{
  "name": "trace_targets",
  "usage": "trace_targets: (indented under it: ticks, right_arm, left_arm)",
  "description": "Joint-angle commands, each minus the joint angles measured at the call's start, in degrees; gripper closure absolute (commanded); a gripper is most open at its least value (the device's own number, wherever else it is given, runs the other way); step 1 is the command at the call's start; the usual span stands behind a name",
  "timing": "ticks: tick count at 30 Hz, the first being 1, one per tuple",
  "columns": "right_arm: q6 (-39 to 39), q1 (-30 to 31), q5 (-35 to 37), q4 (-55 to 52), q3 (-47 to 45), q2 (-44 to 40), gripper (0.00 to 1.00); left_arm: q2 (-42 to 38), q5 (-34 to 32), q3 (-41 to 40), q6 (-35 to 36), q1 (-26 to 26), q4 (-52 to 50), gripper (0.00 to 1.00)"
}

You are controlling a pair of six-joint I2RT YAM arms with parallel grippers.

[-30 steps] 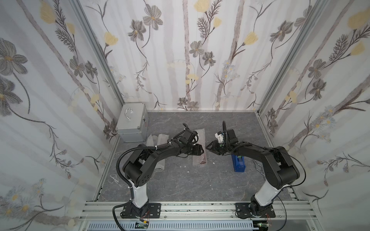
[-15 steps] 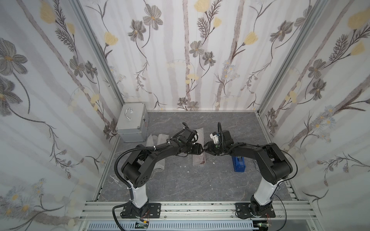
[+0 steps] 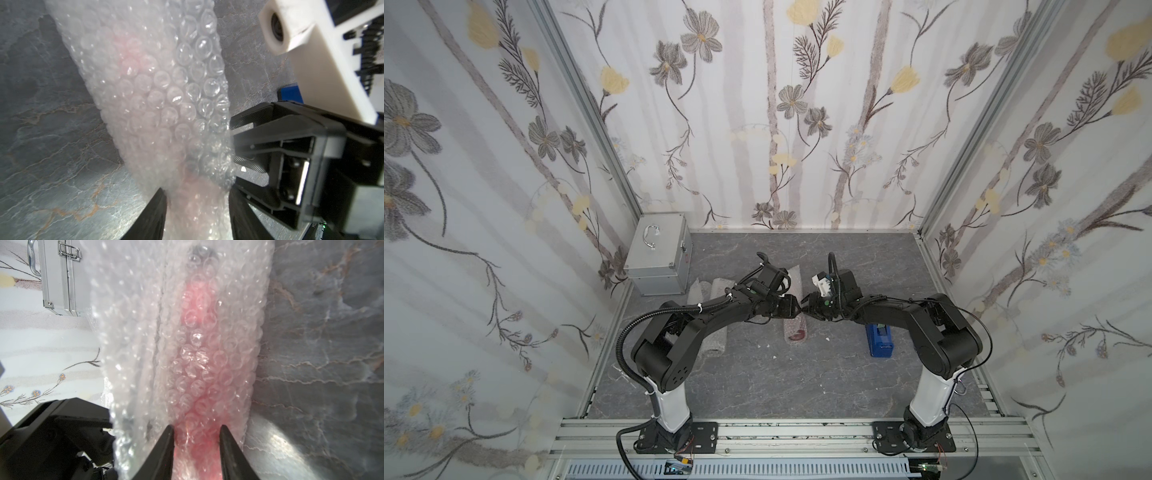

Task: Wrap wine bottles in bubble wrap
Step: Wrap the wine bottle in bubble wrap.

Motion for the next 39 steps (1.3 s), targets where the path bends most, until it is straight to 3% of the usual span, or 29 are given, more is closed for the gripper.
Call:
trace_targets:
  ticks: [1,20,27,31,39]
  right_arm:
    - [0.41,1.15,-1.52,-1.04,-0.09,0.77,0.62]
    - [0.84,3.64,-1.36,2.16,-2.74,0.16,0.61]
    - [1.87,5.39,-0.92,4.63,-3.76,-0.14,0.62]
    - [3.20,5.66,-0.74,7.06,-5.20,-0.45,0.62]
    - [3.55,5.66,-0.35,8.11,-6.16,0.54,0.62]
  left_arm:
    - [-0.46,2.71,0.65,-0.78,-0.04,1.73,0.54]
    - [0.77,3.90,0.33,-0.67,2.60,3.59,0.54]
    - [2.96,1.45,0.98,0.48,2.60,2.41,0.54]
    - [3.37,-0.95,1.69,1.39,2.83,0.91,0.49]
    - [-0.59,6.53,0.07,-0.26,3.39,3.75,0.47]
